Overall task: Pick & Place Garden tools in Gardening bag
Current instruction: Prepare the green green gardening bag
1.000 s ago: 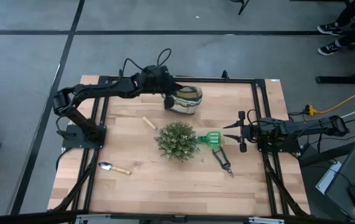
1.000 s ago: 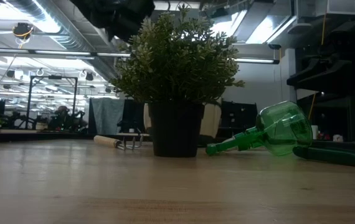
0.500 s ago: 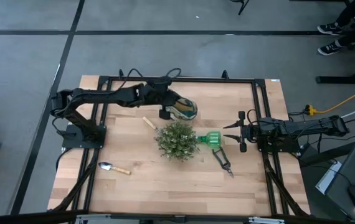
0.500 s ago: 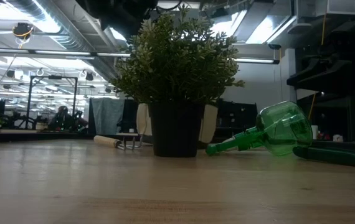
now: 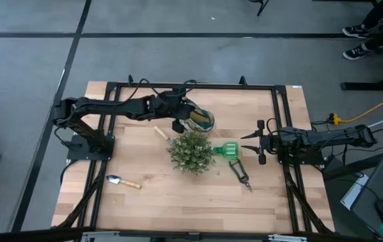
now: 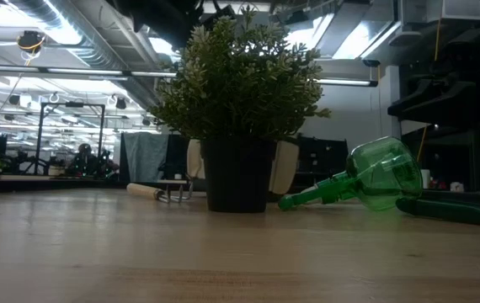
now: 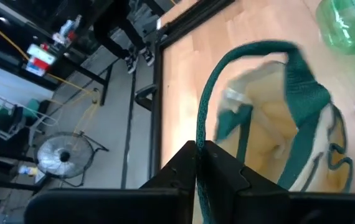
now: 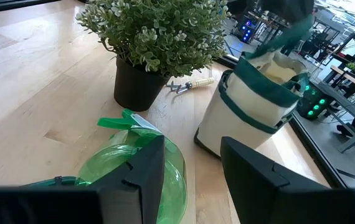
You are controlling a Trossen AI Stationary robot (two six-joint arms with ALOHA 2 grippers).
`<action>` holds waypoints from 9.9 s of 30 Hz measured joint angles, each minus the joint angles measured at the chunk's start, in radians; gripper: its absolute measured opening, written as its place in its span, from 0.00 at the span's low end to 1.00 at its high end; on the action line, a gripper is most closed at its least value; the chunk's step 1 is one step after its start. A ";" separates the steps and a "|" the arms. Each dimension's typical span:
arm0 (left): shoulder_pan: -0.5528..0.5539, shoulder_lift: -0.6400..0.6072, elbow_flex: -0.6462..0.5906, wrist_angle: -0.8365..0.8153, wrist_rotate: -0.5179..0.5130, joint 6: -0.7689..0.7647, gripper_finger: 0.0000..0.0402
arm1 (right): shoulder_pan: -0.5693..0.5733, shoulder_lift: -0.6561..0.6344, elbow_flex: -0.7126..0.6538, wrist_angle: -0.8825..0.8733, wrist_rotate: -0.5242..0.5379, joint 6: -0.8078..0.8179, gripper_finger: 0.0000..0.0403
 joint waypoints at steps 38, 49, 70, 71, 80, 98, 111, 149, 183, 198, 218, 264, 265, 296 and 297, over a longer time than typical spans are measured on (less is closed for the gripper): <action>0.233 -0.180 0.008 -0.251 0.377 -0.618 0.26 | 0.000 0.000 0.000 0.000 0.000 0.000 0.40; 0.226 0.114 0.286 -0.492 0.375 -0.584 0.29 | 0.000 0.000 0.000 0.000 0.000 0.000 0.40; 0.220 0.278 0.383 -0.467 0.369 -0.465 0.42 | 0.000 0.000 0.000 0.000 0.000 0.000 0.40; 0.218 0.281 0.383 -0.463 0.370 -0.460 0.42 | 0.000 0.000 0.000 0.000 0.000 0.000 0.40; 0.199 0.308 0.383 -0.476 0.368 -0.435 0.28 | 0.000 0.000 0.000 0.000 0.000 0.000 0.40; 0.186 0.211 0.383 -0.475 0.296 -0.424 0.01 | 0.000 0.000 0.000 0.000 0.000 0.000 0.40; 0.180 0.121 0.383 -0.665 0.301 -0.423 0.02 | 0.000 0.000 0.000 0.000 0.000 0.000 0.40; 0.116 0.120 0.345 -0.564 0.185 -0.394 0.01 | 0.000 0.000 0.000 0.232 0.314 0.001 0.40; 0.116 0.121 0.345 -0.567 0.190 -0.380 0.01 | -0.006 0.000 0.000 0.342 0.285 0.276 0.40; 0.116 0.121 0.345 -0.529 0.191 -0.381 0.02 | -0.103 0.288 0.216 0.253 0.227 0.638 0.40; 0.107 0.121 0.345 -0.413 0.116 -0.432 0.01 | -0.458 0.995 0.796 -0.125 -0.218 0.743 0.40; 0.026 0.080 0.345 -0.508 0.183 -0.443 0.34 | -0.358 1.094 0.857 0.060 -0.262 0.594 0.40; 0.025 0.069 0.345 -0.515 0.183 -0.447 0.36 | -0.358 1.094 0.857 0.061 -0.262 0.594 0.40; 0.059 -0.051 0.345 -0.750 0.081 -0.540 0.42 | -0.443 1.304 0.856 0.045 -0.263 0.655 0.40; 0.059 -0.051 0.345 -0.751 0.081 -0.540 0.42 | -0.443 1.304 0.856 0.070 -0.263 0.655 0.40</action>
